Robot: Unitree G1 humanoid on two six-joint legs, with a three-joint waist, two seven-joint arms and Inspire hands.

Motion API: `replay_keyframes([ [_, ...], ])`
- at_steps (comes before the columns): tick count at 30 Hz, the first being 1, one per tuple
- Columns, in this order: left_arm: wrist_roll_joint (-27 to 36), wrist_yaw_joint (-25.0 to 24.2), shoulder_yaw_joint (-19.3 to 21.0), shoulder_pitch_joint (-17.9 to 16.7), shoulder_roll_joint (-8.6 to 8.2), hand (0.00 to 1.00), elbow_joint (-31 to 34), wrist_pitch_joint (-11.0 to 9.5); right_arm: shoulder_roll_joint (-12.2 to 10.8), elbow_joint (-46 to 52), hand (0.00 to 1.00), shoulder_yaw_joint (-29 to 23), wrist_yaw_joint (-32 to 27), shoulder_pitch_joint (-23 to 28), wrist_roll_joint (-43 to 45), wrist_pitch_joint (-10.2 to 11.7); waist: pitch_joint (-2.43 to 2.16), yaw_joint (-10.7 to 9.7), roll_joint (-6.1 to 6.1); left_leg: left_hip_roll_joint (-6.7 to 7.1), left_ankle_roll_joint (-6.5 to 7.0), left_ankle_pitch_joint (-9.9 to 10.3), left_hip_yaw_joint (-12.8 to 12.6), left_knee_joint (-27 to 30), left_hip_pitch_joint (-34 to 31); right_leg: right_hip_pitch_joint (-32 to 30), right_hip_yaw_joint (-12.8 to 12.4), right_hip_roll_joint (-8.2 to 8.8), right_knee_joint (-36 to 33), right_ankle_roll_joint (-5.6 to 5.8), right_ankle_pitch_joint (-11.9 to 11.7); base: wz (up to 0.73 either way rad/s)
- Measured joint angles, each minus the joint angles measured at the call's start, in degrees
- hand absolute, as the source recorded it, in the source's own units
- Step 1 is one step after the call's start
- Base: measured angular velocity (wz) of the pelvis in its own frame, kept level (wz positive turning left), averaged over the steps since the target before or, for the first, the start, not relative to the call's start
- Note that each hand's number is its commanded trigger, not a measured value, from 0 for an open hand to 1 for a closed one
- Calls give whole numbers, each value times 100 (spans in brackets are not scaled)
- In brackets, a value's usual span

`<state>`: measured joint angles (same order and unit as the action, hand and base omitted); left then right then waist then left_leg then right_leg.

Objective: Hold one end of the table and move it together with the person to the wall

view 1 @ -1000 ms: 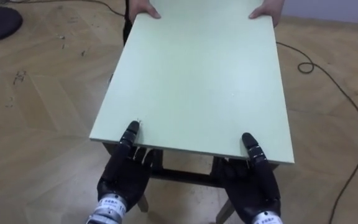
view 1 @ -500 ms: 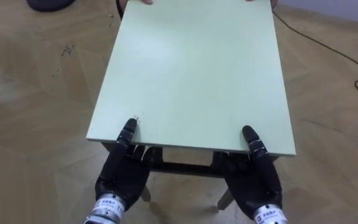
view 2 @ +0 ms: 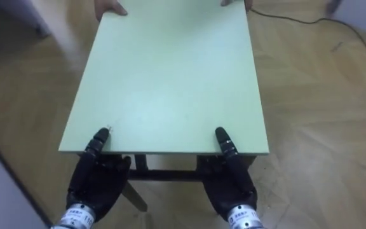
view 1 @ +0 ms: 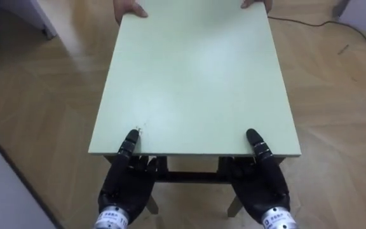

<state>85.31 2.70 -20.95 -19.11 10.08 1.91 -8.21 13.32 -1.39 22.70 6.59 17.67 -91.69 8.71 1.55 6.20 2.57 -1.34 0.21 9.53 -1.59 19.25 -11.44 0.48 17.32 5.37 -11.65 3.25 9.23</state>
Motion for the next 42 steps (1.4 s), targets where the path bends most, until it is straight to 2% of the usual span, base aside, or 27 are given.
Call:
replay_keyframes([
  [1, -6, -1, -13, -24, -6, 100, 1, -55, 12, 0, 100, 26, -22, -1, -1, 0, -1, 151, 4, 9, 10, -42, -20, -14, 8, 7, 19, 17, -3, 3, 2, 11],
  [5, 12, 2, -4, -80, 38, 100, 1, -162, 3, 0, 100, 119, -135, -41, 23, 0, -1, 282, -2, 82, 38, -108, 7, -4, -8, -11, 94, 83, -6, -7, 85, 10],
  [7, 13, 9, -9, -101, 14, 100, 1, -189, -13, 0, 100, 147, -190, -50, 57, 9, -2, 326, -5, 138, 75, -180, 17, 6, -64, -89, 198, 173, -149, 20, 153, 25],
  [11, 71, 68, -38, -118, 3, 100, 1, -202, 11, 1, 100, 161, -217, -49, 39, 10, -1, 321, -7, 256, 172, -231, -90, 62, -131, -144, 406, 402, -511, 114, 286, 36],
  [13, 70, 97, -41, -116, -103, 100, 0, -296, -37, 2, 100, 164, -232, -95, 53, 27, -2, 301, -12, 347, 238, -253, -53, 94, -208, -142, 442, 494, -640, 162, 340, 36],
  [15, 68, 118, -41, -115, -237, 100, -1, -387, -185, 1, 100, 166, -238, -103, 144, 139, 1, 198, 5, 495, 298, -241, 227, 180, -257, -101, 438, 560, -837, 190, 358, 62],
  [16, 68, 119, -50, -112, -249, 100, -1, -398, -207, 1, 100, 170, -238, -99, 147, 167, 0, 138, 7, 534, 308, -248, 317, 187, -251, -84, 365, 562, -905, 185, 362, 96],
  [18, 68, 174, -104, -68, -240, 100, -1, -389, -215, 2, 100, 119, -237, -72, 152, 191, 11, -109, -3, 730, 348, -275, 790, 221, -205, -129, -145, 541, -1320, 41, 459, 121],
  [19, 63, 193, -154, -19, -157, 100, 0, -390, -221, 2, 100, 90, -237, -59, 151, 188, 17, -204, -46, 826, 339, -283, 1095, 250, -201, -151, -555, 392, -1286, -70, 658, 107],
  [20, 63, 192, -168, 22, -102, 100, 1, -387, -228, 5, 100, 83, -237, -61, 151, 188, 22, -255, -105, 895, 322, -303, 1206, 241, -211, -157, -826, 235, -1079, -132, 776, 119],
  [21, 63, 195, -184, 119, -37, 100, -24, -378, -235, 7, 100, 81, -235, -55, 153, 206, 11, -326, -189, 1047, 297, -339, 1382, 277, -280, -198, -1192, -16, -870, -148, 862, 102],
  [22, 46, 207, -186, 149, -44, 100, -27, -363, -223, 8, 100, 88, -221, -50, 154, 242, 3, -365, -183, 1124, 281, -352, 1459, 285, -317, -195, -1223, -26, -867, -163, 866, 98],
  [24, -15, 182, -159, 168, -12, 100, 27, -337, -231, 7, 100, 77, -171, -54, 162, 256, 5, -329, -191, 1097, 231, -385, 1491, 243, -402, -148, -995, -71, -737, -193, 861, 61],
  [28, -59, 149, -129, 169, 21, 100, 44, -303, -235, 8, 100, 80, -139, -22, 121, 256, 5, -325, -204, 1095, 238, -392, 1434, 227, -404, 157, -618, -105, -456, -228, 839, 54],
  [32, -61, 132, -14, 170, 32, 100, 44, -186, -263, 8, 100, 114, -137, -41, 108, 236, 6, -216, -242, 1094, 238, -392, 1436, 220, -434, 249, -552, -148, -390, -257, 819, 30],
  [33, -60, 132, 40, 169, 32, 100, 43, -96, -253, 7, 100, 124, -137, -41, 64, 233, 8, -130, -261, 1094, 239, -393, 1447, 221, -429, 256, -549, -161, -380, -257, 819, 16],
  [37, -53, 141, 75, 153, 34, 100, 40, -39, -240, -1, 100, 122, -137, -42, 37, 189, 12, 42, -292, 1113, 235, -394, 1548, 217, -437, 359, -549, -214, -212, -307, 781, 20],
  [39, -52, 141, 123, 112, 19, 100, 48, 14, -241, -9, 100, 152, -138, -45, 39, 188, 12, 186, -297, 1121, 192, -427, 1670, 154, -436, 377, -437, -253, -190, -318, 735, 23],
  [40, -52, 142, 164, 86, 16, 100, 72, 49, -237, -13, 100, 151, -138, -49, 40, 185, 10, 216, -309, 1123, 187, -441, 1692, 139, -436, 377, -427, -259, -191, -318, 731, 32],
  [42, -44, 151, 197, 20, 43, 100, 142, 66, -205, -12, 100, 203, -138, -68, 20, 184, 6, 202, -303, 1135, 166, -476, 1790, 167, -510, 416, -196, -311, -208, -349, 708, 52],
])
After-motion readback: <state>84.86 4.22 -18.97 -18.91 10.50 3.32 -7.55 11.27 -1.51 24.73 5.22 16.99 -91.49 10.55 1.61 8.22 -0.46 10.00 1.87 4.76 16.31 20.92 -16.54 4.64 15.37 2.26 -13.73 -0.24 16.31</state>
